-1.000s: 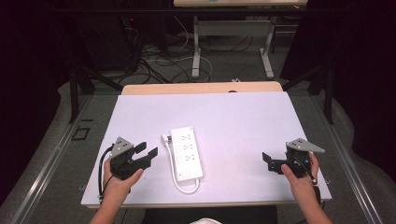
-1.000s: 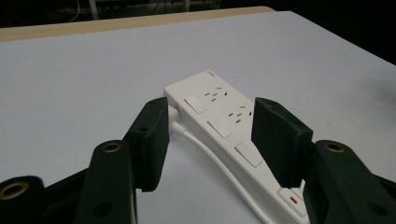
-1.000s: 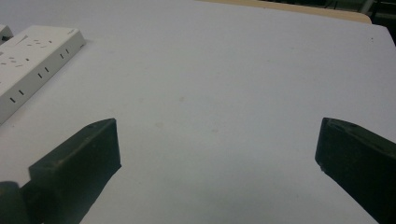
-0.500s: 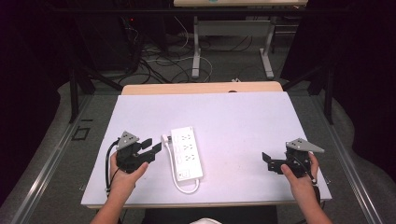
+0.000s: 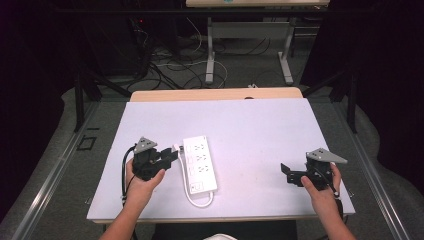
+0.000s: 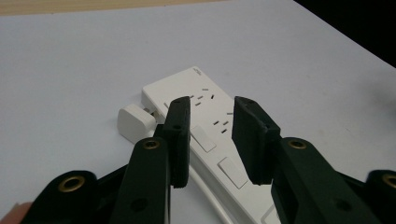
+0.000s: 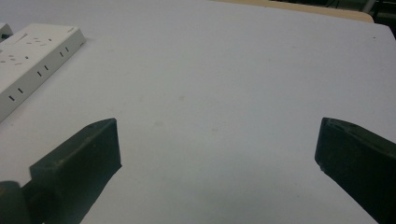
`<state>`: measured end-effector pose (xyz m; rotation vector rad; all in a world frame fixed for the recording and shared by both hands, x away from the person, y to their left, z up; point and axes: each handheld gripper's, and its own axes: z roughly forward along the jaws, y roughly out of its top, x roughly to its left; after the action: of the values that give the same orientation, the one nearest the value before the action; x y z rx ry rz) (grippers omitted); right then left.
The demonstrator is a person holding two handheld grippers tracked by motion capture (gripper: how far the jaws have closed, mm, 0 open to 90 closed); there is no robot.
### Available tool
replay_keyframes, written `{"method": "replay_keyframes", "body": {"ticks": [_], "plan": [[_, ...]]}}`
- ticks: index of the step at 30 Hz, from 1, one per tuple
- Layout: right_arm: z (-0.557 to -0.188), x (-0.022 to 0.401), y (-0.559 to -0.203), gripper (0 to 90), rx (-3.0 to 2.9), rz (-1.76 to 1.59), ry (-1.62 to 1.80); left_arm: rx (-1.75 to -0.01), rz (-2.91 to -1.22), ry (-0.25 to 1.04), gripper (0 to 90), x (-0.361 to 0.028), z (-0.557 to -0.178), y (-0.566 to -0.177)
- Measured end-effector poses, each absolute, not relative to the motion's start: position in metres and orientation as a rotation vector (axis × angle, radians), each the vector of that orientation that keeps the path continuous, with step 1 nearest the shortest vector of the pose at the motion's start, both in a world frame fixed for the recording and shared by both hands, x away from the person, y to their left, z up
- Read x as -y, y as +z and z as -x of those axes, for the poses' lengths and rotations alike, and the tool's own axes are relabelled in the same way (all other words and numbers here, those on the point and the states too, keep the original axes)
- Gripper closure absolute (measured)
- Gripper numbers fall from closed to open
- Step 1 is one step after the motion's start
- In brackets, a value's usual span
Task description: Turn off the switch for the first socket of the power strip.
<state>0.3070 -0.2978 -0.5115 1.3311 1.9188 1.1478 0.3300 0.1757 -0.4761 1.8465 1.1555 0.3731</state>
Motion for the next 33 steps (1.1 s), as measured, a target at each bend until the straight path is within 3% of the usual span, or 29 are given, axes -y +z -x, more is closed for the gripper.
{"method": "replay_keyframes", "body": {"ticks": [33], "plan": [[-0.308,0.300,-0.513,0.4,-1.927,-1.335,1.146,-1.173,-1.984,0.315,87.0,-0.140,-0.348,-0.506]]}}
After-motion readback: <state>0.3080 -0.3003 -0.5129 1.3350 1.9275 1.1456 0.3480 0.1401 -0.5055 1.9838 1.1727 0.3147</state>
